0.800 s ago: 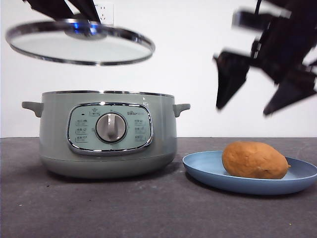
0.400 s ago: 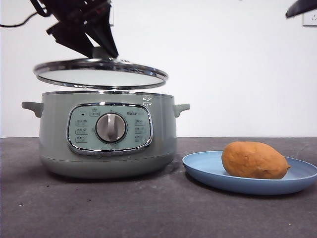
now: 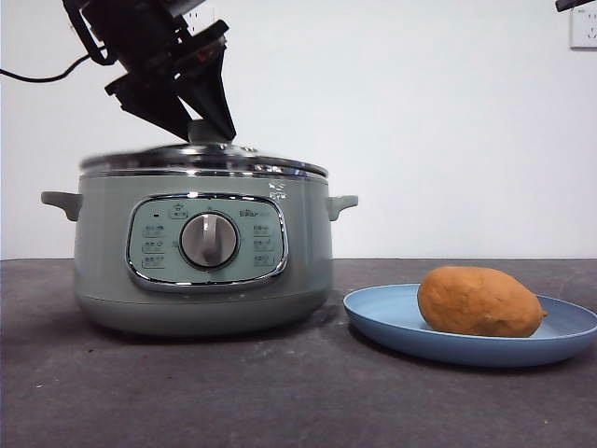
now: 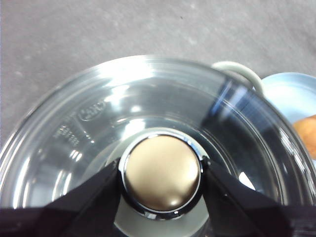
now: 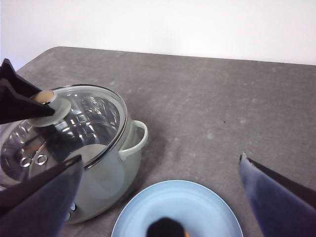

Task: Take the potato out from the steamer,put the potato on the plate,close the lid

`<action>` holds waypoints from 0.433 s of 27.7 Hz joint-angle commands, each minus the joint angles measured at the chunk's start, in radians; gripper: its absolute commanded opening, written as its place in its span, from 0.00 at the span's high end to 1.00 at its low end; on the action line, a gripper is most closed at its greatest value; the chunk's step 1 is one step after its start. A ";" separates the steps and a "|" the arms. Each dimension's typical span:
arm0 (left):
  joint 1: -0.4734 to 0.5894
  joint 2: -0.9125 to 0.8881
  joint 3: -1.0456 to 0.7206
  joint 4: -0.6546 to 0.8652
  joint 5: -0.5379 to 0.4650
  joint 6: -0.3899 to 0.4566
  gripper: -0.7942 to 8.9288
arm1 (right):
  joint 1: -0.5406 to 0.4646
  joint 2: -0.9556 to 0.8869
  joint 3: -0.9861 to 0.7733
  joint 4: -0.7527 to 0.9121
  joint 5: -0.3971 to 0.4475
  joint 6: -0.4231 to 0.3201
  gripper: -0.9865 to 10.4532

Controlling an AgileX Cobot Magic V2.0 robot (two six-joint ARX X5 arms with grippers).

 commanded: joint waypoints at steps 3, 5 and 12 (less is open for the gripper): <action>-0.005 0.006 0.013 0.029 0.007 0.008 0.93 | 0.001 -0.002 0.003 0.006 -0.002 0.010 0.34; -0.004 0.006 0.013 0.013 0.000 0.008 0.93 | 0.002 -0.002 0.003 0.006 -0.006 0.010 0.34; -0.005 0.034 0.012 -0.054 -0.040 0.005 0.66 | 0.002 -0.002 0.003 0.004 -0.009 0.021 0.34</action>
